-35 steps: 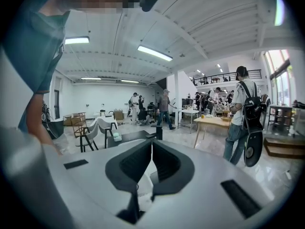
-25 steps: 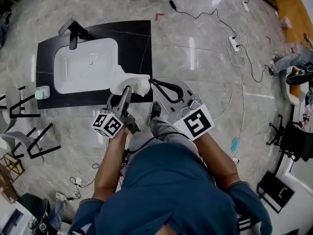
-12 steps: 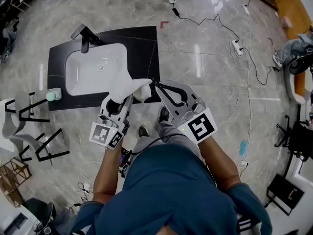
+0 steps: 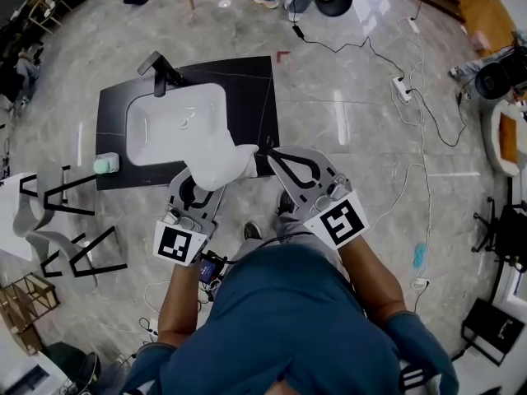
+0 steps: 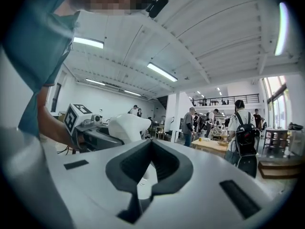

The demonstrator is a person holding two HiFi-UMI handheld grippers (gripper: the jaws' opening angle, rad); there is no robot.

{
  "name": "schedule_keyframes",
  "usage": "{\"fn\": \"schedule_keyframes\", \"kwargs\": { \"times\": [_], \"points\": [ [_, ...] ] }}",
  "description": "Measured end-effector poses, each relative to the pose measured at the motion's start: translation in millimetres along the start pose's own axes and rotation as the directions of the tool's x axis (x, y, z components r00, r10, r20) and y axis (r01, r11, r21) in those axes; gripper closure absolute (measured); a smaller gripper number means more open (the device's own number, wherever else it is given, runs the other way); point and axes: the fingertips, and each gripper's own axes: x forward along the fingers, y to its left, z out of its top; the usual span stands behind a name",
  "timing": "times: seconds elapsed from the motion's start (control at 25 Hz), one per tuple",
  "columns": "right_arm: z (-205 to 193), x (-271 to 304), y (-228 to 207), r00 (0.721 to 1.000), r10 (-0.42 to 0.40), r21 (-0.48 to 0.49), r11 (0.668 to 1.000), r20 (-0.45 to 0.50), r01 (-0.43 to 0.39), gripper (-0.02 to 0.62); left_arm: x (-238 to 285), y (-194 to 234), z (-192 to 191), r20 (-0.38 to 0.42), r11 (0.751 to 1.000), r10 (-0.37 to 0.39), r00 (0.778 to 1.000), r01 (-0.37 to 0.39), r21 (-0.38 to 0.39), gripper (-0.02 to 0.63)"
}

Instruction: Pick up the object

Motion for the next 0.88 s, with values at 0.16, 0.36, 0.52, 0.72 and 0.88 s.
{"fn": "schedule_keyframes", "kwargs": {
  "times": [0.16,0.36,0.52,0.72,0.88],
  "points": [
    [5.3,-4.2,13.1,0.999,0.009,-0.066,0.998,-0.043,-0.011,0.581,-15.2,-5.2,11.3,-0.011,0.998,-0.014,1.0,0.015,0.058,0.472],
    [17.1,-8.9,22.2,1.0,-0.017,-0.068,0.998,-0.019,0.016,0.581,-31.7,-7.6,17.9,-0.024,0.994,-0.016,1.0,0.019,0.105,0.472],
    [23.0,-13.8,27.7,0.999,-0.044,-0.051,0.998,0.001,0.044,0.581,-41.9,-10.3,20.3,-0.029,0.992,-0.022,0.999,0.025,0.124,0.472],
    [28.0,-20.9,36.9,0.998,-0.055,-0.078,0.995,-0.005,0.054,0.583,-51.8,-15.5,23.4,-0.02,0.991,-0.038,0.999,0.04,0.129,0.472],
    [31.3,-23.1,40.1,0.998,-0.069,-0.081,0.994,-0.003,0.069,0.581,-55.4,-17.1,25.8,-0.013,0.99,-0.051,0.999,0.052,0.129,0.472]
  ]
}}
